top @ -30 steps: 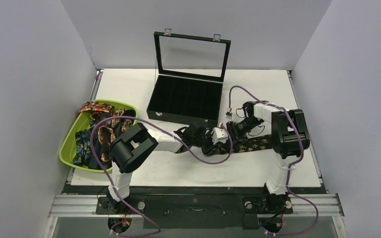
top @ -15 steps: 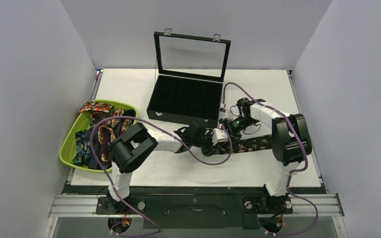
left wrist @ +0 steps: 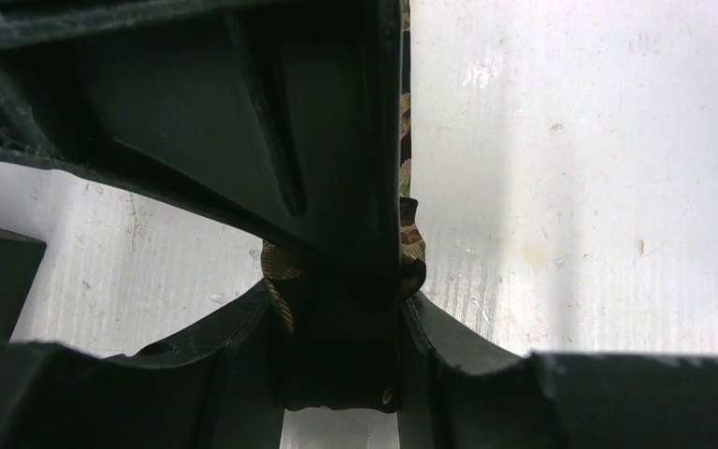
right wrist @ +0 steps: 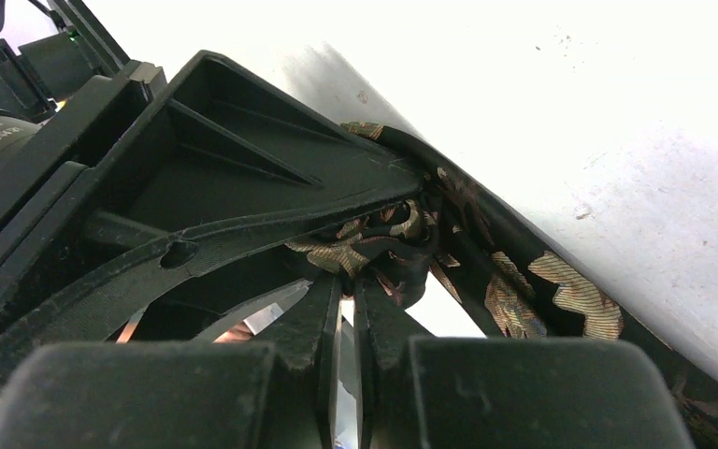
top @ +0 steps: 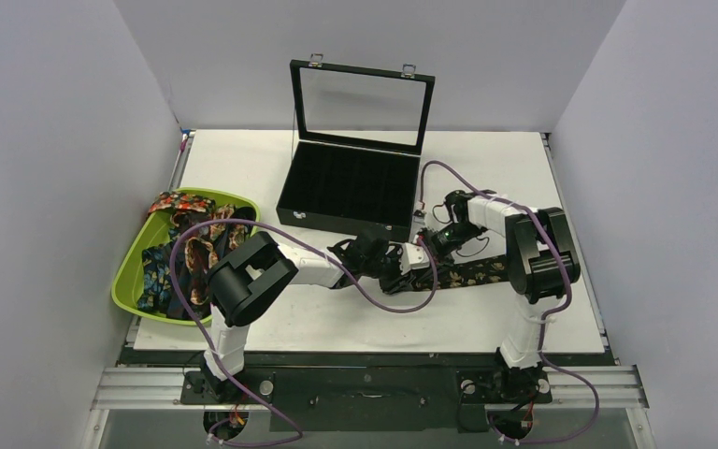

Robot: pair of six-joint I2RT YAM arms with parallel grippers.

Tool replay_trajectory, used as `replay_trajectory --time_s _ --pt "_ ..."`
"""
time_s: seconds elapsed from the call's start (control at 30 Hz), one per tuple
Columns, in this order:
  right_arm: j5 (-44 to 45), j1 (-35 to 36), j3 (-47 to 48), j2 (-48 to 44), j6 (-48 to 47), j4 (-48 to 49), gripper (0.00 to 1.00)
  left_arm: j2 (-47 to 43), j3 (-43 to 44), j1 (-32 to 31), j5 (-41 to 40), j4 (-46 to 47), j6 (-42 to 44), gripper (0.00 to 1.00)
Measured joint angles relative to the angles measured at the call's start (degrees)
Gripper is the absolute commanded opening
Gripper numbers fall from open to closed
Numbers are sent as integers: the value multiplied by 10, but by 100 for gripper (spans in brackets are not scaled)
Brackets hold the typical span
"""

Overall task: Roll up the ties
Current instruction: Roll the tie at the center of the board.

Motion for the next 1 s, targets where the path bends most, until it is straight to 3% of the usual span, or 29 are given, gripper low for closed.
replay_trajectory --time_s 0.07,0.1,0.17,0.27,0.47,0.57,0.6,0.67,0.77,0.83,0.9,1.0 --pt "-4 -5 -2 0 0 1 20 0 0 0 0 0 0 23" --pt "-7 -7 -4 -1 1 2 36 0 0 0 1 0 1 23" --pt "-5 -10 -10 -3 5 10 52 0 0 0 2 0 2 23" --pt "7 -14 -23 -15 20 35 55 0 0 2 4 0 2 24" --pt "11 2 -27 -33 54 83 46 0 0 4 4 0 2 24" --pt "10 7 -29 -33 59 89 31 0 0 6 5 -1 2 24" --pt "8 7 -30 -33 58 90 18 0 0 6 5 -1 2 24" --pt "2 9 -31 -33 55 89 3 0 0 6 5 -2 2 24" --pt "-1 9 -32 -33 42 86 0 0 0 6 5 -2 2 27" --pt "-1 8 -32 -33 34 85 0 0 0 7 6 -2 2 32" --pt "-1 3 -31 -31 27 84 0 0 0 8 6 -1 0 53" --pt "4 -3 -30 -24 13 74 0 -3 -8 14 15 8 -7 66"
